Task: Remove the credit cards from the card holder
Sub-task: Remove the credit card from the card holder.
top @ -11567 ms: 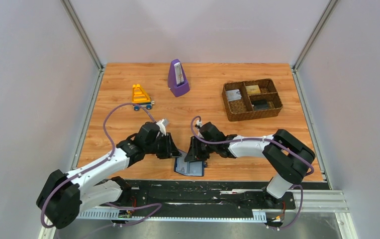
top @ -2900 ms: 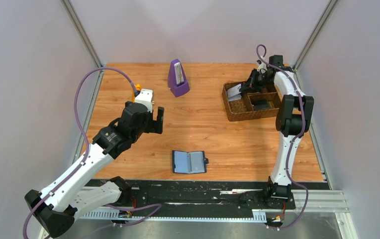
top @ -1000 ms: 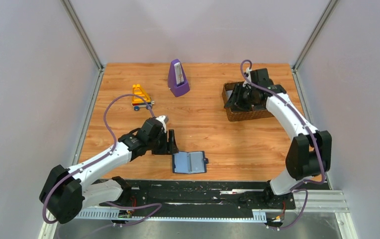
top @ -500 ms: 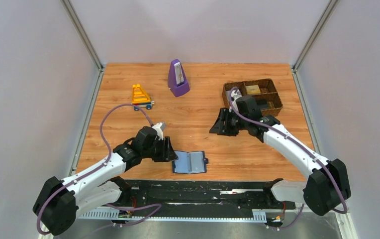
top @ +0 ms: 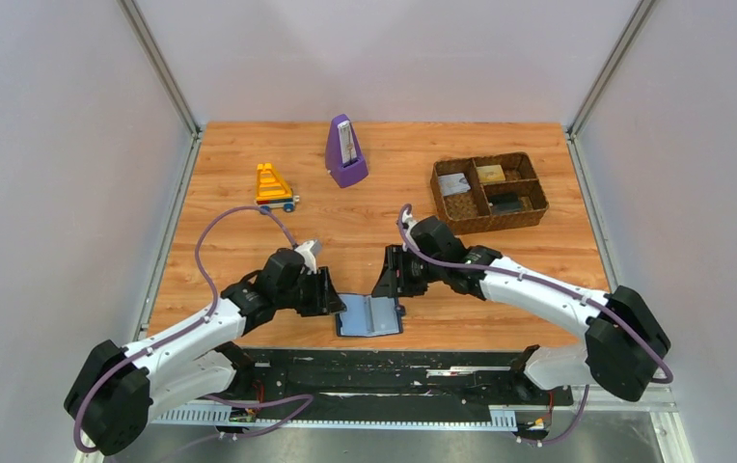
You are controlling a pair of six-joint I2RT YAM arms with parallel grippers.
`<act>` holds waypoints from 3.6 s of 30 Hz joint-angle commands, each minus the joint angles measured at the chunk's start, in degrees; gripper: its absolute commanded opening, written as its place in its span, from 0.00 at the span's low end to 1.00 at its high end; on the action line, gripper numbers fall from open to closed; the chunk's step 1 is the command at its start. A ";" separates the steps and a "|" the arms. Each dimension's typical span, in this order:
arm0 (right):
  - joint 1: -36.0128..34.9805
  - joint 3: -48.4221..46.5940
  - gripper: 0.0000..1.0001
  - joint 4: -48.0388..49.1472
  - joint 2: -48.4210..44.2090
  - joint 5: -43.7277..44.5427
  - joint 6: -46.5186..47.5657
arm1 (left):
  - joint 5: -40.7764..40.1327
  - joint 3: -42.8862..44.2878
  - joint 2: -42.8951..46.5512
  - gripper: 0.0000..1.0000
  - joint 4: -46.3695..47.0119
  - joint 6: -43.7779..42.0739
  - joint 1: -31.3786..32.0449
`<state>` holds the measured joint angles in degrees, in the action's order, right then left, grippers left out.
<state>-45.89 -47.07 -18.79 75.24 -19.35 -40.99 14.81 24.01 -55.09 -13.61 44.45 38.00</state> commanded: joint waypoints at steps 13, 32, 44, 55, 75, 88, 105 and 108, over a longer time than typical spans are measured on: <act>-1.75 2.32 0.49 11.67 6.44 -1.45 -1.37 | 4.20 -4.74 3.77 0.32 11.51 1.99 0.00; -3.33 5.10 0.67 18.31 11.75 -4.81 -2.54 | 6.17 -10.86 6.23 0.35 23.65 5.79 0.02; -3.49 6.81 0.76 21.32 12.34 -5.08 -3.36 | 5.33 -11.43 4.42 0.26 27.16 6.03 -0.03; -3.86 6.68 0.75 22.27 14.32 -4.80 -3.30 | 5.49 -11.24 -0.27 0.26 31.59 6.66 0.02; -4.43 5.76 0.52 20.19 16.01 -0.74 -2.86 | 5.01 -10.86 0.79 0.24 30.70 6.31 0.02; -4.41 6.47 0.57 22.62 15.23 -3.55 -3.04 | -2.18 -7.59 3.96 0.28 16.85 1.37 0.04; -2.28 6.87 0.59 9.17 4.65 1.98 -0.13 | 1.86 7.72 -2.56 0.38 2.69 1.45 2.11; -2.17 8.38 0.57 8.81 3.28 4.35 -0.23 | 2.05 10.00 -5.20 0.38 4.62 1.81 4.43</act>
<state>-48.36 -40.29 -8.36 81.12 -18.83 -42.11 12.99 30.02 -57.76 -13.28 45.12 39.90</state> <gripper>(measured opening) 0.578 0.381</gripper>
